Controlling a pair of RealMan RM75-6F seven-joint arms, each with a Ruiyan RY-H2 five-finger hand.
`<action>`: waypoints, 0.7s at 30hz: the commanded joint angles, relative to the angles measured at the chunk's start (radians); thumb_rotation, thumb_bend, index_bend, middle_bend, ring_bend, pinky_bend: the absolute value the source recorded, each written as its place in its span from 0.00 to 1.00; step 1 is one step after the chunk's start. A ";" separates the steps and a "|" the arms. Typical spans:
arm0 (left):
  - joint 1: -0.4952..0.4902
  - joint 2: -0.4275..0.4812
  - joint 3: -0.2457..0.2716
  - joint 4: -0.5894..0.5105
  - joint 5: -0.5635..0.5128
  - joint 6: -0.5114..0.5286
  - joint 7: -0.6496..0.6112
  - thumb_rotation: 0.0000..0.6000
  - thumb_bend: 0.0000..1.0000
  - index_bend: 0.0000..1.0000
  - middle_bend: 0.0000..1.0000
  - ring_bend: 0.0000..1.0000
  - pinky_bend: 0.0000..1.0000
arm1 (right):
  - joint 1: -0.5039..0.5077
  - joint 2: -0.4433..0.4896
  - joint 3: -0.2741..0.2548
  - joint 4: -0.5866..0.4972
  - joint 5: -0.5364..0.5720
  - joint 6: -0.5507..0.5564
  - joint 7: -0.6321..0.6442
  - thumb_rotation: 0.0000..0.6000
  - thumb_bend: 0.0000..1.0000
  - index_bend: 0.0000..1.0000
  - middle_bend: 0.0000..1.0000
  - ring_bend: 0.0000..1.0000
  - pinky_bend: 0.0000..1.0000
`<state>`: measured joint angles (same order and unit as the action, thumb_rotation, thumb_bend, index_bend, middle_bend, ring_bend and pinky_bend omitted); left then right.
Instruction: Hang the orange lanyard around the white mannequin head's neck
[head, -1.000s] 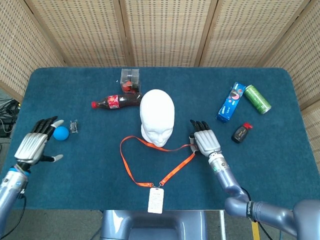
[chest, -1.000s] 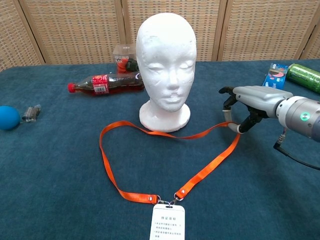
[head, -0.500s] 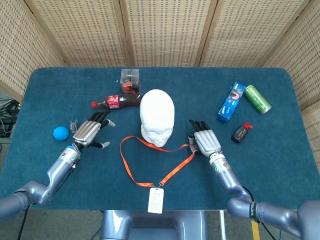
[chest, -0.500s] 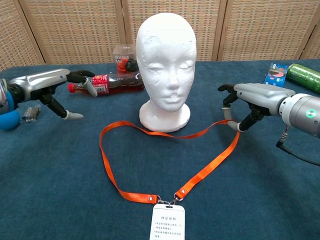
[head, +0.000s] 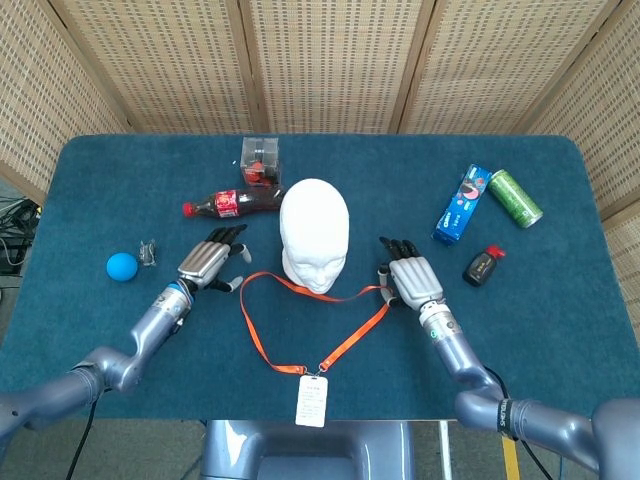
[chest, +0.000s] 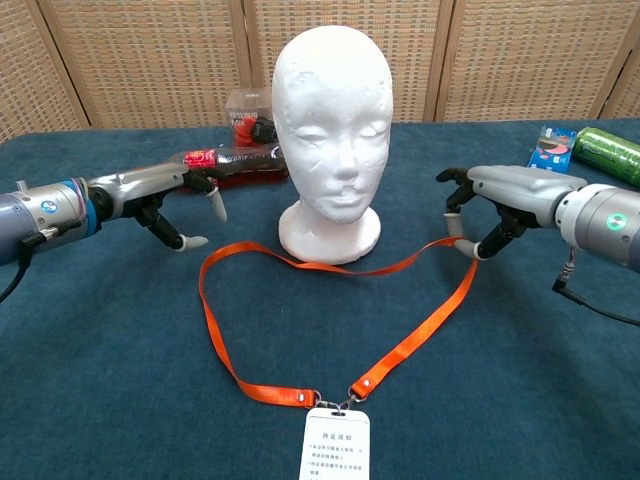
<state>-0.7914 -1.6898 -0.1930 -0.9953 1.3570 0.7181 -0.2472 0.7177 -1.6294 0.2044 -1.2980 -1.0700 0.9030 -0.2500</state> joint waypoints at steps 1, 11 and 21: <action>-0.014 -0.022 0.006 0.019 -0.002 -0.009 -0.010 1.00 0.38 0.42 0.00 0.00 0.00 | 0.003 -0.004 0.001 0.009 0.001 -0.008 0.008 1.00 0.69 0.71 0.05 0.00 0.00; -0.067 -0.110 0.001 0.108 -0.029 -0.054 -0.012 1.00 0.40 0.43 0.00 0.00 0.00 | 0.008 -0.010 0.005 0.046 -0.003 -0.023 0.038 1.00 0.69 0.71 0.07 0.00 0.00; -0.074 -0.133 0.012 0.139 -0.033 -0.049 -0.004 1.00 0.42 0.45 0.00 0.00 0.00 | 0.004 -0.009 0.002 0.062 -0.015 -0.031 0.068 1.00 0.69 0.71 0.07 0.00 0.00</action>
<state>-0.8651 -1.8231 -0.1805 -0.8565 1.3243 0.6695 -0.2515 0.7220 -1.6384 0.2064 -1.2366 -1.0849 0.8719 -0.1826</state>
